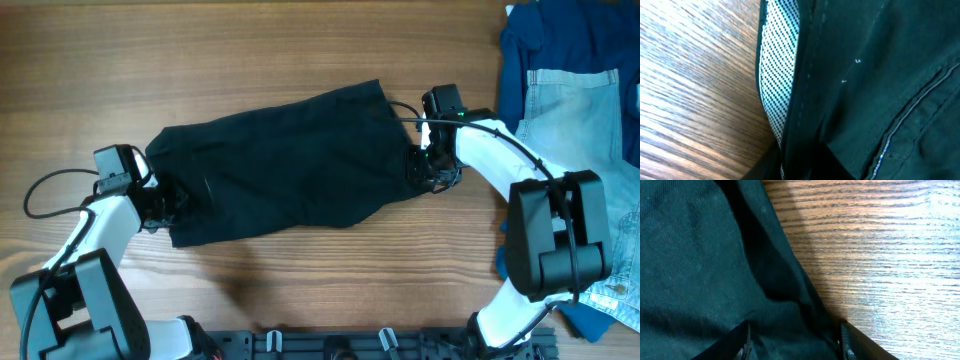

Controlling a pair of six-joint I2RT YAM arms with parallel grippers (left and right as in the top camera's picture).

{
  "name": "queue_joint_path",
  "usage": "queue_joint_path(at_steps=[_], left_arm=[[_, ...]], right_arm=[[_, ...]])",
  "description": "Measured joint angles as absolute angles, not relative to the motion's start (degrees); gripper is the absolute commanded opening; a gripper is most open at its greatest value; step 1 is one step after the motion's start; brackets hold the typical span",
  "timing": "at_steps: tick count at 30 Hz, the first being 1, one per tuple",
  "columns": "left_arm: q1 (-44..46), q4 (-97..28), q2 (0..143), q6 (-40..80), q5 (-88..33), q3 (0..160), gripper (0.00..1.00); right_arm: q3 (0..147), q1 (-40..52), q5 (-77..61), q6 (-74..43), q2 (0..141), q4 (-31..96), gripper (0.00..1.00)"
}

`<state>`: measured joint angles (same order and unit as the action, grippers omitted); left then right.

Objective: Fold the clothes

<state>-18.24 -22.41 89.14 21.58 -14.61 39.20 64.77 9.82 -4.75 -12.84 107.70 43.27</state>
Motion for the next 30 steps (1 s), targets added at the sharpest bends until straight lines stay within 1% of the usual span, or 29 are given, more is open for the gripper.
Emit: queue_joint_path(at_steps=[3, 5, 7, 9, 10, 11, 13, 15, 17, 18, 19, 22, 23, 24, 27, 30], left_arm=[[-18.1, -22.3, 89.3, 21.5, -14.3, 39.0, 0.04], [-18.0, -24.3, 89.2, 21.5, -12.5, 39.5, 0.04], [-18.1, -31.4, 89.3, 20.5, -10.3, 42.5, 0.04], [-18.1, -35.5, 89.4, 19.4, -9.4, 45.1, 0.04], [-18.1, -39.7, 89.4, 18.7, -8.8, 48.7, 0.04], [-18.2, -41.5, 89.4, 18.2, -8.4, 51.8, 0.04], [-18.2, -46.6, 89.4, 17.6, -7.9, 58.2, 0.04], [-18.2, -55.0, 89.5, 17.1, -7.7, 65.1, 0.04], [-18.2, -63.8, 89.7, 16.7, -7.6, 72.8, 0.04], [-18.2, -66.0, 89.6, 16.5, -8.2, 76.5, 0.04], [-18.2, -67.1, 89.3, 16.5, -9.4, 81.0, 0.04], [-18.2, -67.1, 89.1, 16.3, -10.5, 83.1, 0.04], [-18.2, -67.1, 89.0, 16.3, -10.8, 83.2, 0.04], [-18.2, -67.2, 89.0, 16.2, -11.1, 83.2, 0.04], [-18.2, -67.3, 89.0, 15.3, -13.2, 83.2, 0.04], [-18.2, -67.2, 88.8, 15.1, -15.9, 83.2, 0.04]], right_arm=[[64.8, 9.8, -4.7, -12.8, 107.7, 43.3, 0.59], [64.8, 9.8, -4.6, -12.8, 107.7, 43.6, 0.59], [65.3, 9.8, -4.6, -12.8, 107.7, 46.8, 0.61], [67.7, 9.8, -4.2, -12.8, 107.6, 49.3, 0.62], [70.3, 9.8, -3.9, -12.8, 107.2, 50.2, 0.61], [73.1, 9.8, -4.0, -12.8, 106.4, 50.6, 0.58], [79.9, 10.0, -8.6, -10.6, 103.5, 49.6, 0.53], [80.9, 11.1, -12.8, -9.3, 102.8, 47.6, 0.52], [80.9, 16.6, -16.6, -8.9, 103.2, 42.5, 0.52], [80.9, 20.0, -18.2, -8.9, 103.9, 40.5, 0.52], [81.0, 25.5, -20.3, -9.0, 106.3, 36.9, 0.52], [81.0, 31.1, -22.1, -10.3, 110.5, 32.1, 0.51], [81.0, 34.2, -23.9, -10.9, 113.5, 29.9, 0.51], [80.9, 36.4, -25.4, -11.7, 115.6, 27.8, 0.49], [80.9, 43.2, -30.2, -14.7, 121.5, 20.3, 0.48], [80.9, 46.9, -34.9, -16.2, 125.1, 14.2, 0.48]])
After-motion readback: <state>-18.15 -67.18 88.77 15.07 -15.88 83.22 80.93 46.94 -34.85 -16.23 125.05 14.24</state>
